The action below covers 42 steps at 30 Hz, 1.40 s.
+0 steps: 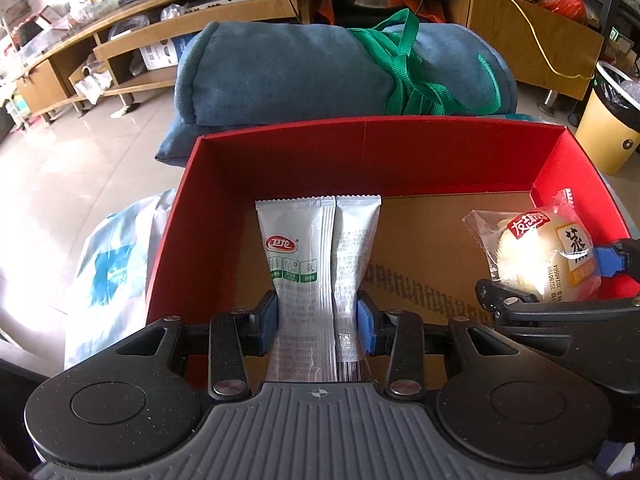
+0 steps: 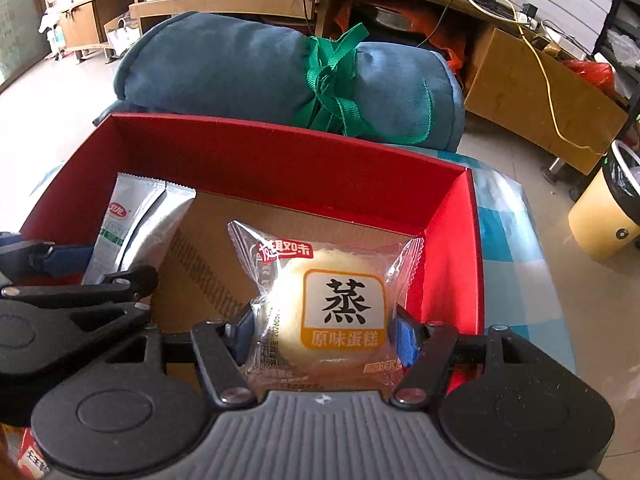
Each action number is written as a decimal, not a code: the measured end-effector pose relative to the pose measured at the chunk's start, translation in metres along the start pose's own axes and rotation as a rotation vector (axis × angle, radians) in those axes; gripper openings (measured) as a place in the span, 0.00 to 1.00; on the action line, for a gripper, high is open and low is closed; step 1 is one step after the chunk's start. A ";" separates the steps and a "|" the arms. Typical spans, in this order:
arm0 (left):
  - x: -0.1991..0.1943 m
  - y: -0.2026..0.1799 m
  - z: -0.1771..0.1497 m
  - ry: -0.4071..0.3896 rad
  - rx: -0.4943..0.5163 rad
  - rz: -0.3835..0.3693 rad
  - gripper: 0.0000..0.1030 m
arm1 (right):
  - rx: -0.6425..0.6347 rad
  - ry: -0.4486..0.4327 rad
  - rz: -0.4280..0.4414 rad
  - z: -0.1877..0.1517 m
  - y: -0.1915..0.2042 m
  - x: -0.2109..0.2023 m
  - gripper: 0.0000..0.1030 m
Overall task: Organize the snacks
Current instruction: 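Open the left tool to drop the sachets in the box while the right tool releases the cake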
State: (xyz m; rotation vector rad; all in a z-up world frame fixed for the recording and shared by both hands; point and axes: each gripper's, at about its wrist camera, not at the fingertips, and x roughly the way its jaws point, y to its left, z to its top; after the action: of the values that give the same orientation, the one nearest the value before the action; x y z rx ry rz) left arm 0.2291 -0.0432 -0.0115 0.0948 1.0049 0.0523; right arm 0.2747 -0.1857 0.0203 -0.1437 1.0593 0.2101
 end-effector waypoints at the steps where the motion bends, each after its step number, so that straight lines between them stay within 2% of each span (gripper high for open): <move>1: 0.000 0.001 0.000 0.001 0.000 0.003 0.48 | -0.001 0.000 -0.001 0.000 0.000 0.000 0.60; 5: 0.000 0.002 0.000 0.000 -0.001 0.012 0.51 | -0.005 -0.004 -0.002 -0.001 0.000 0.000 0.62; 10: -0.005 0.006 0.000 -0.021 -0.007 0.023 0.62 | 0.004 -0.010 0.008 -0.001 -0.003 -0.005 0.62; 17: -0.010 0.010 0.001 -0.034 -0.006 0.037 0.64 | -0.024 -0.038 0.004 -0.003 0.004 -0.012 0.63; 25: -0.026 0.023 0.004 -0.070 -0.049 -0.002 0.74 | 0.050 -0.040 0.078 0.005 -0.011 -0.024 0.64; 34: -0.040 0.028 0.006 -0.106 -0.063 -0.017 0.77 | 0.086 -0.055 0.121 0.006 -0.018 -0.032 0.71; 42: -0.037 0.033 0.001 -0.091 -0.063 -0.012 0.77 | 0.076 -0.052 0.101 0.005 -0.018 -0.030 0.71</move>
State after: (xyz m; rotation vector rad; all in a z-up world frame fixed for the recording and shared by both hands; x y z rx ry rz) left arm 0.2099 -0.0137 0.0239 0.0332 0.9124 0.0680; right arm 0.2687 -0.2057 0.0495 -0.0161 1.0226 0.2631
